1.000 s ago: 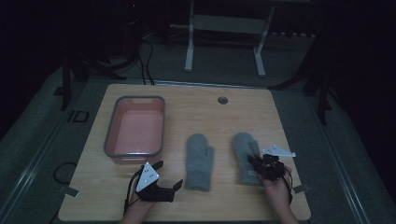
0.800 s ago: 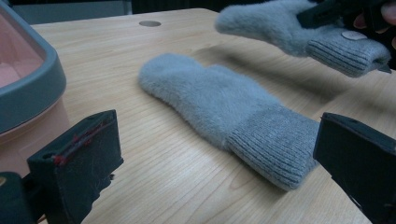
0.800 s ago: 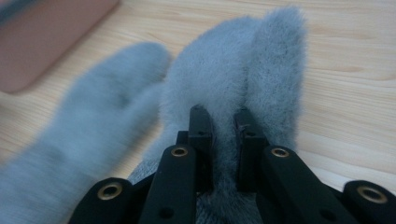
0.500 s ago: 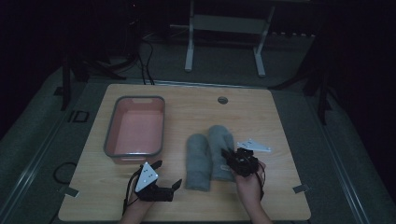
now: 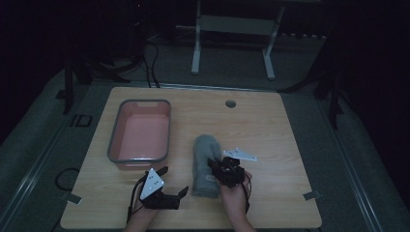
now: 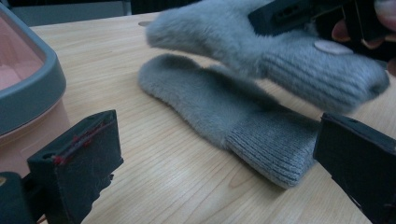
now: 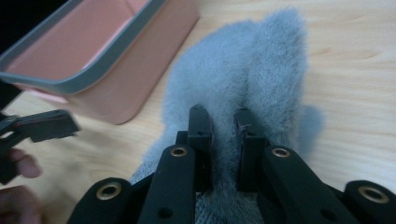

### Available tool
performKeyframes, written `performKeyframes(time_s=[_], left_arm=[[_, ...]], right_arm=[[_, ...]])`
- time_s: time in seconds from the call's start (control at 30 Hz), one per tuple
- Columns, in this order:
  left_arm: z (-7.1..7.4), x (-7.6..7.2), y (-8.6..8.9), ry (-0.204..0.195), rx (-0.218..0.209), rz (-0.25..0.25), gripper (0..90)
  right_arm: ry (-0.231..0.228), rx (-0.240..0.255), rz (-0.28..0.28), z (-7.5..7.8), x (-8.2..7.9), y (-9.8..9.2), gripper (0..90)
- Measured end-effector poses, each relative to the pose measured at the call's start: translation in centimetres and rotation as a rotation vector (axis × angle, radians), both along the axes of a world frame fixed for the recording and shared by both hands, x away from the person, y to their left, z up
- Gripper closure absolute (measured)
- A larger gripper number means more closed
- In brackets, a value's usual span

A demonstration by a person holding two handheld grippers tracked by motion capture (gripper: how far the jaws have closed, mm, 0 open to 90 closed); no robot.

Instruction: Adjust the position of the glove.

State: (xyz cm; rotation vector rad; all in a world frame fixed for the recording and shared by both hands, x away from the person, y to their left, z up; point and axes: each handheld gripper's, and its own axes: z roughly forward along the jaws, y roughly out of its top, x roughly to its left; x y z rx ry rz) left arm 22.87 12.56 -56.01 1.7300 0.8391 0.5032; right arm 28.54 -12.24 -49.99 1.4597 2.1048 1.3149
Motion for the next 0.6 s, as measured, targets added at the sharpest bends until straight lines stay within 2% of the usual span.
performKeyframes(time_s=[0.07,0.27,0.33,0.37,0.47,0.6], left_arm=[[0.1,0.0,0.1,-0.003,-0.001,0.000,1.3],[0.0,0.0,0.1,0.001,-0.002,0.000,1.3],[0.0,0.0,0.0,0.002,0.000,-0.002,1.3],[0.0,0.0,0.0,0.001,0.000,-0.003,1.3],[0.1,-0.1,0.0,-0.006,0.003,-0.005,1.3],[0.1,-0.1,0.0,-0.011,-0.002,-0.002,1.3]], right_arm=[[-0.010,-0.018,-0.002,-0.3,-0.1,0.6,80.2],[0.019,-0.024,-0.026,-1.7,0.1,1.2,78.8],[0.045,-0.036,-0.027,-3.0,0.2,1.6,73.7],[0.045,-0.036,-0.027,-3.0,0.2,1.6,73.7],[0.038,-0.051,-0.020,-3.7,0.3,1.7,63.9],[0.051,-0.031,-0.011,-3.7,0.5,1.5,56.8]])
